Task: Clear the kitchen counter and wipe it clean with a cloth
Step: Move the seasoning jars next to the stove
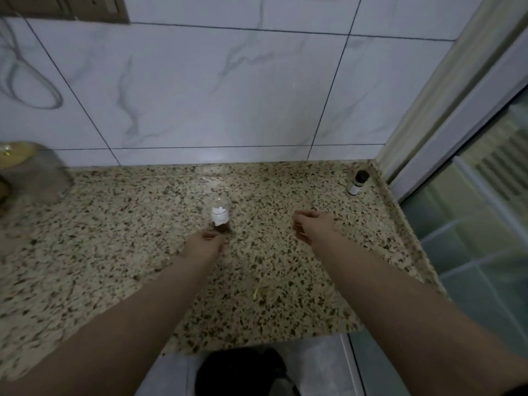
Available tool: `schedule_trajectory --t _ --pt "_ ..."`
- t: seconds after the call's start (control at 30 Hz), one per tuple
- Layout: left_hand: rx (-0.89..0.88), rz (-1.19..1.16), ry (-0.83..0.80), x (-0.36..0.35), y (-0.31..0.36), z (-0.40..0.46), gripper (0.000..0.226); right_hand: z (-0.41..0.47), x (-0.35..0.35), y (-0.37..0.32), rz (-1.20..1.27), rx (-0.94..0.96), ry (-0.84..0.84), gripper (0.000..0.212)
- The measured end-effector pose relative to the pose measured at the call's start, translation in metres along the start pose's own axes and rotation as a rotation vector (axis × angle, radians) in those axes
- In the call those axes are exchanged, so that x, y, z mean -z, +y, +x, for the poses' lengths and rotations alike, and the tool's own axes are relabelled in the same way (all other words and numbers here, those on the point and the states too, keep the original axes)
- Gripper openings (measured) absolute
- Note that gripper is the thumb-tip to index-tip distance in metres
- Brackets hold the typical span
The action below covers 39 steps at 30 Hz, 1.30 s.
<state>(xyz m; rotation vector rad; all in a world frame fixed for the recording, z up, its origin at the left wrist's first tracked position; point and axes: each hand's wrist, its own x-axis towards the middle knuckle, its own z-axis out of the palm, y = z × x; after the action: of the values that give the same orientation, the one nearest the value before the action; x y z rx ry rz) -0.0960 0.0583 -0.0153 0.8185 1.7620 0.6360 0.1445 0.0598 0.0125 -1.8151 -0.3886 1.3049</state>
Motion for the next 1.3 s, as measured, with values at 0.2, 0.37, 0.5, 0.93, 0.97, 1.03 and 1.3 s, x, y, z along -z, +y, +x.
schedule_trajectory --t 0.2,0.37,0.5,0.93,0.97,1.03,1.3 --pt "0.042 -0.027 -0.135 -0.074 0.027 0.006 0.014 0.070 0.019 -0.011 -0.070 -0.041 0.042 0.042" --pt "0.044 -0.052 -0.186 -0.153 0.053 0.014 0.009 0.132 0.065 -0.030 -0.136 -0.001 0.176 0.076" --pt "0.011 -0.034 -0.199 -0.196 0.059 0.027 0.008 0.173 0.089 -0.046 -0.103 0.069 0.287 0.083" --pt "-0.001 -0.055 -0.154 -0.204 0.039 0.044 0.001 0.206 0.086 -0.045 -0.324 0.215 0.407 0.043" --pt "0.005 -0.059 -0.147 -0.199 0.038 0.043 0.001 0.202 0.079 -0.043 -0.336 0.226 0.381 0.042" --pt "0.014 -0.048 -0.131 -0.183 0.037 0.041 0.001 0.189 0.057 -0.038 -0.341 0.247 0.310 0.040" --pt "0.087 -0.004 0.058 -0.105 0.006 0.038 0.003 0.127 -0.057 -0.005 -0.407 0.282 -0.041 0.038"
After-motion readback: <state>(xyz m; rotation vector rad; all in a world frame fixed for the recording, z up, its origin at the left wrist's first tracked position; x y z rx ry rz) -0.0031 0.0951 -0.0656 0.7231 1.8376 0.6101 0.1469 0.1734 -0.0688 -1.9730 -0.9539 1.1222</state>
